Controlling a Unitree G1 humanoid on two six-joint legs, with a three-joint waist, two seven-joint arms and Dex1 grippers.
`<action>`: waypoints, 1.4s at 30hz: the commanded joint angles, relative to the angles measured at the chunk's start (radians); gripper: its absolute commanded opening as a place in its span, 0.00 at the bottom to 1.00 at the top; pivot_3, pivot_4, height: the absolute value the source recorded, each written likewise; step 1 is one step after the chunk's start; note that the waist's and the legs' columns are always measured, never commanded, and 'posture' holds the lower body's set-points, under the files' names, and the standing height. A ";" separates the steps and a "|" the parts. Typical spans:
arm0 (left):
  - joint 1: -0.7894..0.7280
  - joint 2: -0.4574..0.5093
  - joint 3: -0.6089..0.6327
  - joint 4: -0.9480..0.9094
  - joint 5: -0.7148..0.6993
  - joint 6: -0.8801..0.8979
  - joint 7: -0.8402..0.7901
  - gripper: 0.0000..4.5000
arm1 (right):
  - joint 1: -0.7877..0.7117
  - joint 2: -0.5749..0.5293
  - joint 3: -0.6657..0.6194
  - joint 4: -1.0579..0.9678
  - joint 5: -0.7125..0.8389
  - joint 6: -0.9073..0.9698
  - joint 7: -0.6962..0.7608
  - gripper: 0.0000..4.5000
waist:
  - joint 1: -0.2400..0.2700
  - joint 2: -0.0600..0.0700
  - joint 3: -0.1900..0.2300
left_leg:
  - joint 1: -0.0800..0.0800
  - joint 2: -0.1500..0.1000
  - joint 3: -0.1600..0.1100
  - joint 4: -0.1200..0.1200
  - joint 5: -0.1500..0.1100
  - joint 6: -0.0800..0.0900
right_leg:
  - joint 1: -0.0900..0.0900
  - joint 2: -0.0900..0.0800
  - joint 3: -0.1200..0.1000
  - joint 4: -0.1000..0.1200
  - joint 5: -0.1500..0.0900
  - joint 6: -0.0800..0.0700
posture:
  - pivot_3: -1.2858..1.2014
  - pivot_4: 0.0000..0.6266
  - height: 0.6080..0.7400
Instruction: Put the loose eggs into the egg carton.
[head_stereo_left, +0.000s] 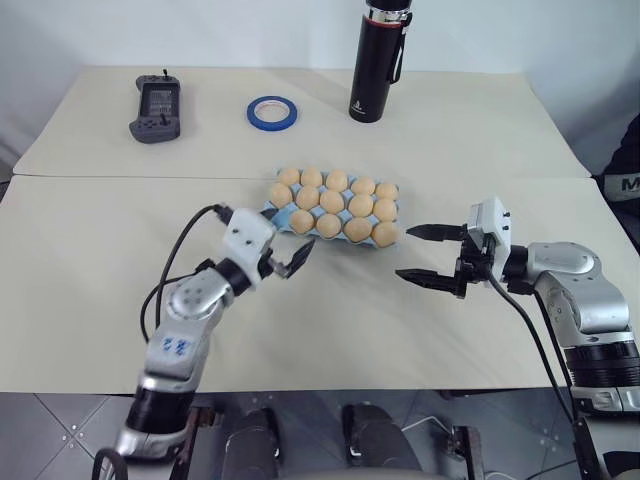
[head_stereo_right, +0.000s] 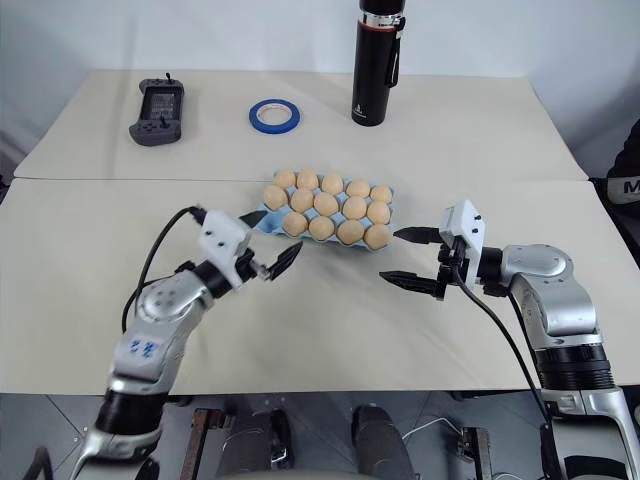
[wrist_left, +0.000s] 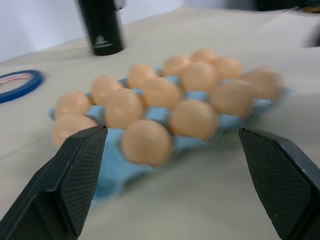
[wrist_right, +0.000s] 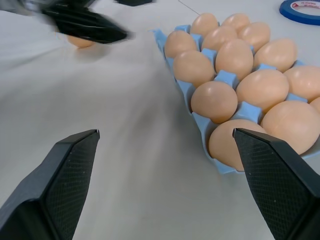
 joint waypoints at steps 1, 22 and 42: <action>0.148 0.075 0.144 -0.113 -0.129 -0.068 -0.131 1.00 | -0.009 -0.002 -0.022 -0.019 0.010 -0.017 0.001 1.00 | -0.004 0.000 0.000 | 0.000 0.000 0.000 0.000 0.000 0.000 | 0.000 0.000 0.000 0.000 0.000 0.000 | 0.52 0.24 1.00; 0.524 0.145 0.596 0.049 -0.278 -0.284 -0.252 1.00 | -0.047 0.019 -0.003 0.029 -0.003 -0.037 0.012 1.00 | -0.040 0.001 0.001 | 0.000 -0.005 -0.001 -0.001 -0.005 0.004 | 0.001 -0.009 -0.002 -0.003 -0.004 -0.013 | 0.52 0.24 1.00; 0.198 0.165 0.266 0.331 -0.063 -0.243 -0.145 1.00 | -0.026 0.021 -0.017 -0.001 -0.004 -0.035 0.000 1.00 | -0.036 0.001 0.001 | 0.000 -0.005 0.000 -0.003 -0.001 0.005 | -0.002 -0.009 -0.004 -0.002 0.001 -0.003 | 0.52 0.24 1.00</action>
